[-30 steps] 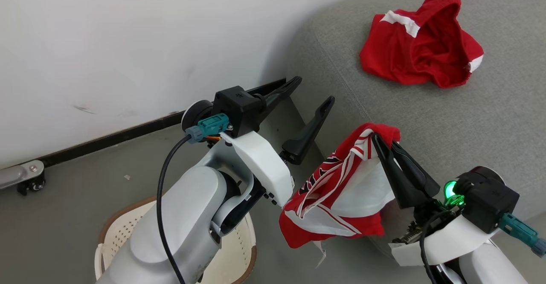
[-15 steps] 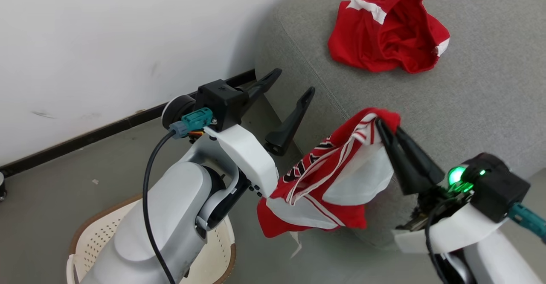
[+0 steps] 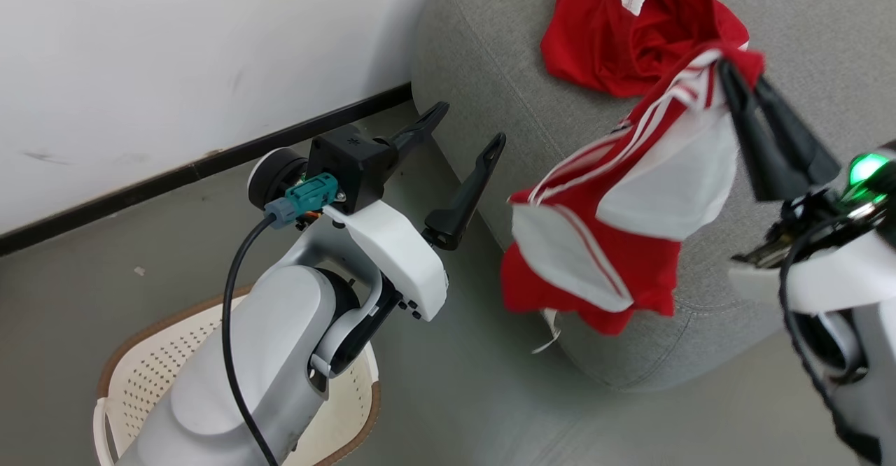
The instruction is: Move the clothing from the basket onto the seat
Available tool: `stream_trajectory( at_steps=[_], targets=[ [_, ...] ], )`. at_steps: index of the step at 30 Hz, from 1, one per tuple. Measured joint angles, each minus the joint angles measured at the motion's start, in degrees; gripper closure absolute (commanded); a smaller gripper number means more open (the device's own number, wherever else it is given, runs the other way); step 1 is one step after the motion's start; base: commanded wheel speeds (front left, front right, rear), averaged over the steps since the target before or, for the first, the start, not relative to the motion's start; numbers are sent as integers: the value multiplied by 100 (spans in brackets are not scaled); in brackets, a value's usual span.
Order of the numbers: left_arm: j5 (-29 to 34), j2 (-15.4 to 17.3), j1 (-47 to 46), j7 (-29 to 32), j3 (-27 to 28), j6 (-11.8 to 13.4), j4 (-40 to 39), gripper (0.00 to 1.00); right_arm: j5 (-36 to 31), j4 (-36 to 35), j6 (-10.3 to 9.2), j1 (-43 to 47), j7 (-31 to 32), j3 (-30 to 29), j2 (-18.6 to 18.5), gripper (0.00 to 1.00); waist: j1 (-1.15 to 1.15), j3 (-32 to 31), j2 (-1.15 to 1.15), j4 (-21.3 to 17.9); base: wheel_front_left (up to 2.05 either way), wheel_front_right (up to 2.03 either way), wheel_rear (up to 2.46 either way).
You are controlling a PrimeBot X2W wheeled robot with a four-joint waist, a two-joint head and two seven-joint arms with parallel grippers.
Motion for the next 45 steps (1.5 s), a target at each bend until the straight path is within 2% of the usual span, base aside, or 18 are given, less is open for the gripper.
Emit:
stream_trajectory(
  at_steps=[8,18,25,31,40,45],
  targets=[
    [41,99,9,105,-23,56,-258,0,31,133,0,-979,-2,-213,-352,100,0,249,0,106,0,0,0],
    [114,287,23,356,-15,187,-537,0,327,699,1,-2533,22,-220,-1211,100,0,605,0,255,0,0,0],
    [129,314,27,521,-31,255,-754,0,466,1319,3,-3659,372,-181,-1954,100,0,892,0,363,0,0,0],
    [130,401,74,648,-26,312,-920,0,719,1906,3,-4708,748,-167,-2213,100,0,1163,0,460,0,0,0],
    [205,515,130,755,24,412,-1170,0,367,2281,3,-6076,813,-318,-2888,100,0,1600,0,612,0,0,0],
    [237,550,130,779,79,455,-1263,0,164,2629,4,-6233,813,88,-3178,100,0,1842,0,698,0,0,0]
  ],
)
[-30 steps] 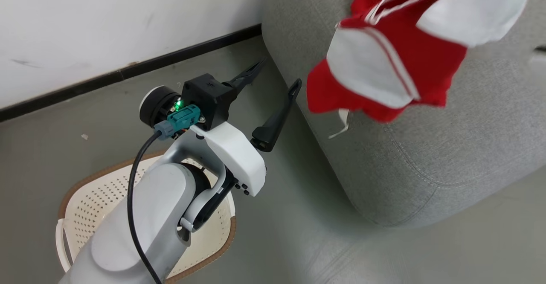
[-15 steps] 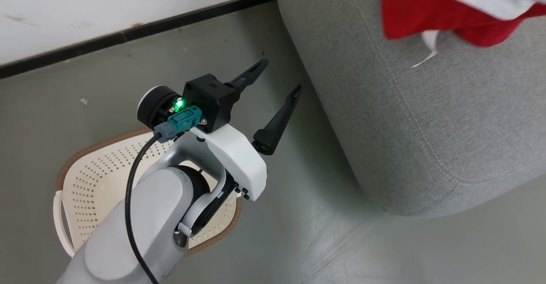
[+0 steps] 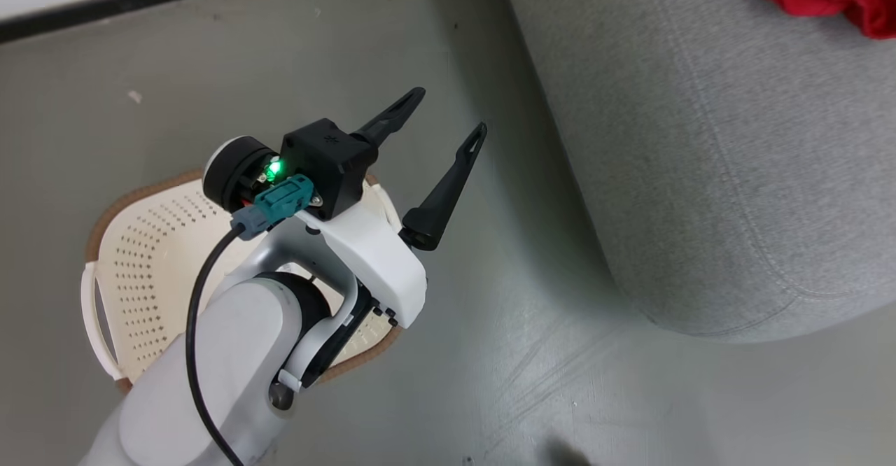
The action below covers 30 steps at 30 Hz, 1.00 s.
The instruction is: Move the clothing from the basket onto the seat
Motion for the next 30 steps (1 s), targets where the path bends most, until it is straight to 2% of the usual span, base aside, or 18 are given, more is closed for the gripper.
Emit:
stream_trajectory(
  at_steps=[9,18,25,30],
  targets=[
    [-5,60,1,54,9,25,-133,0,-153,890,1,337,2,35,27,100,0,383,0,121,0,0,0],
    [53,124,-40,121,10,23,-225,0,-201,1510,1,543,85,-88,441,100,0,775,0,214,0,0,0],
    [113,209,-148,122,8,-10,-263,0,9,1968,1,861,181,-171,947,100,0,1008,0,239,0,0,0],
    [162,280,-208,122,25,-42,-267,0,11,2182,0,1044,178,-337,1096,100,0,1127,0,221,0,0,0]
  ],
)
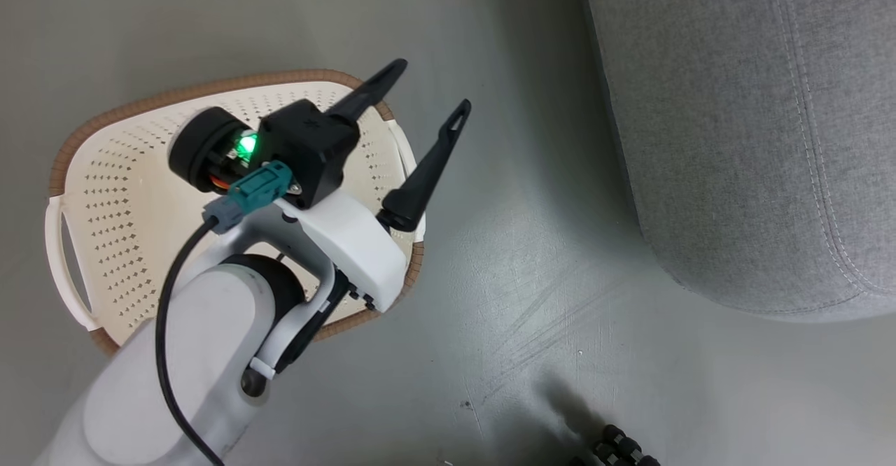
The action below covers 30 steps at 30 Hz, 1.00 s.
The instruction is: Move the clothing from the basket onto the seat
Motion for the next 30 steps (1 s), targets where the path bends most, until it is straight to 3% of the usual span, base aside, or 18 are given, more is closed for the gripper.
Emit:
stream_trajectory(
  at_steps=[3,17,20,21,22,30],
  targets=[
    [10,44,-22,-22,36,-13,25,0,21,166,1,172,-78,-116,242,100,0,15,0,-53,0,0,0],
    [-23,43,32,-215,98,-68,209,0,-180,385,0,960,-354,-516,695,100,0,-205,0,-144,0,0,0],
    [-64,47,92,-266,124,-68,252,0,-176,404,0,1109,-446,-711,783,29,0,-273,0,-158,0,0,0],
    [-65,46,99,-283,134,-68,267,0,-180,403,0,1182,-491,-746,823,11,0,-296,0,-161,0,0,0],
    [-65,46,101,-305,144,-68,280,0,-183,406,0,1250,-550,-806,873,0,0,-319,0,-165,0,0,0],
    [-69,58,225,-461,189,-69,375,0,-224,311,0,1667,-791,-1285,1305,0,0,-526,0,-182,0,0,0]
  ],
)
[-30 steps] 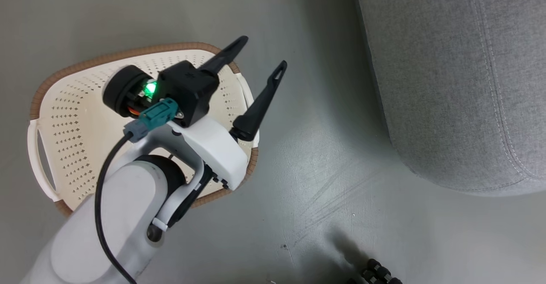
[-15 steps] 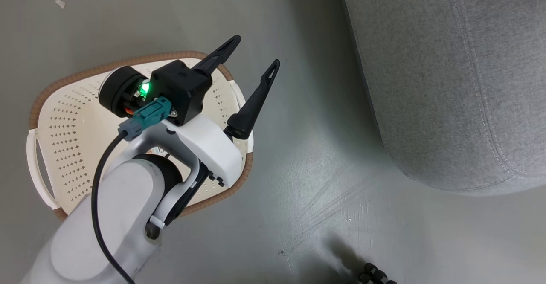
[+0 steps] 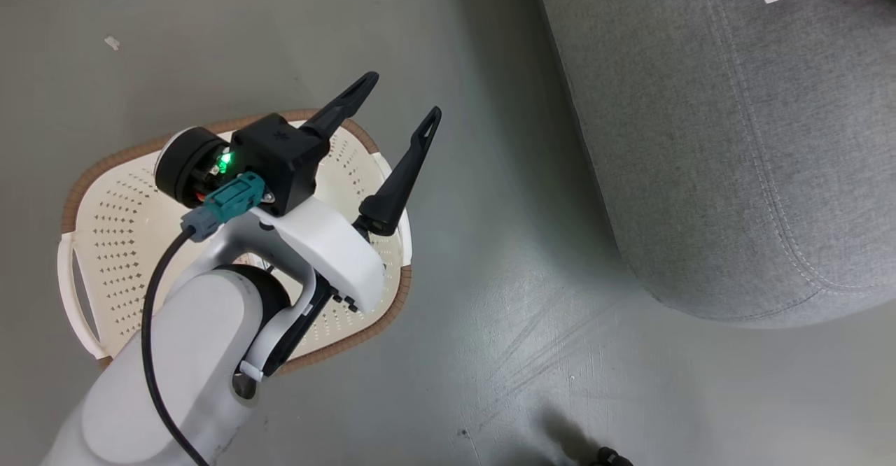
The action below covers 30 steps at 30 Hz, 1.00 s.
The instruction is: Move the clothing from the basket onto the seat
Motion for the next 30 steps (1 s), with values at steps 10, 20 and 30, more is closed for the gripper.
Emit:
stream_trajectory(
  at_steps=[10,20,30],
  targets=[
    [-40,5,29,-310,155,0,57,0,-213,-600,-1,432,-111,92,519,0,0,-345,0,43,0,0,0],
    [-111,-58,314,-733,477,73,130,0,-357,-1059,-1,730,-152,630,988,0,0,-745,0,230,0,0,0],
    [-310,-76,796,-1206,923,296,179,0,-472,-1321,-1,1053,-166,1184,1159,0,0,-1173,0,559,0,0,0]
  ],
)
